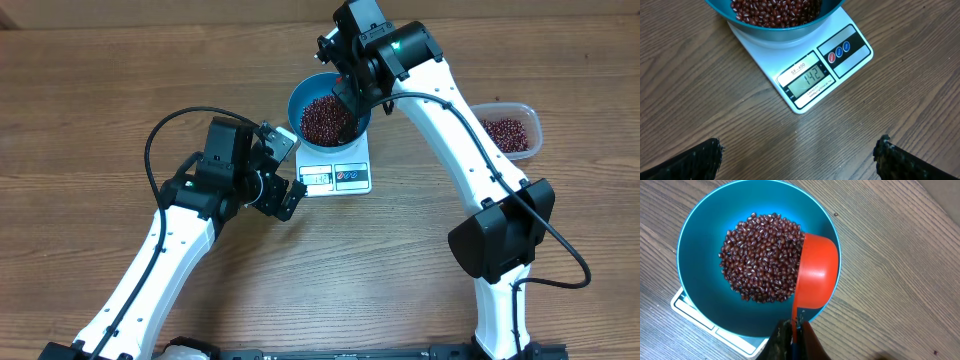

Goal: Scoop item into bowl and weigh 150g on scale
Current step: 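Tip the red scoop over the blue bowl to pour the beans, then move the empty scoop with the right gripper back over the tub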

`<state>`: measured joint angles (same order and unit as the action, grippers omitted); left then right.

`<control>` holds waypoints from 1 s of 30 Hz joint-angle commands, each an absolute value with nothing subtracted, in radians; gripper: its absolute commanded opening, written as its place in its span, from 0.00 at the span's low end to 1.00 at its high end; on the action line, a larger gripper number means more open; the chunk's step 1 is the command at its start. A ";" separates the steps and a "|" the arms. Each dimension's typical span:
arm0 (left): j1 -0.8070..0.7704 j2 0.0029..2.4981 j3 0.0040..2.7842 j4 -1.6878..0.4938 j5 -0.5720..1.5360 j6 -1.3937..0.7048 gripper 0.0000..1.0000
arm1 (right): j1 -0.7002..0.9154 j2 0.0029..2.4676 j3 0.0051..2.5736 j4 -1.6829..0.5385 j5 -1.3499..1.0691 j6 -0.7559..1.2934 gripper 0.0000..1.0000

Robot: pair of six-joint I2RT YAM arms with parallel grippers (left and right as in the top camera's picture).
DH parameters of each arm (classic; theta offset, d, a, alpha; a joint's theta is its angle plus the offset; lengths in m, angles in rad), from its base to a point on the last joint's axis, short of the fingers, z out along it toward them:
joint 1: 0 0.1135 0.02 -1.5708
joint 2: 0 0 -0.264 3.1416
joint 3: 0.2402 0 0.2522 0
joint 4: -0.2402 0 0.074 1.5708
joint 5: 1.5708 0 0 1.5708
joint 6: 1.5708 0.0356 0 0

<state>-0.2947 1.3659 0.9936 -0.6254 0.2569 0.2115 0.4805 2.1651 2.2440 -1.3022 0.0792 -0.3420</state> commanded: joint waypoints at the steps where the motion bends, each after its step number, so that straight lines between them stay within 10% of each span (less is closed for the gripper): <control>1: -0.295 1.373 0.992 -0.625 0.258 0.202 1.00 | 0.489 2.155 2.275 -1.301 0.085 -0.345 0.04; 30: -0.295 1.373 0.992 -0.625 0.258 0.202 1.00 | 0.330 2.099 2.404 -1.341 -0.140 -0.251 0.04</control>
<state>-0.2947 1.3659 0.9936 -0.6254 0.2569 0.2115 0.4168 2.1624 2.3470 -1.3300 -0.0677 -0.3008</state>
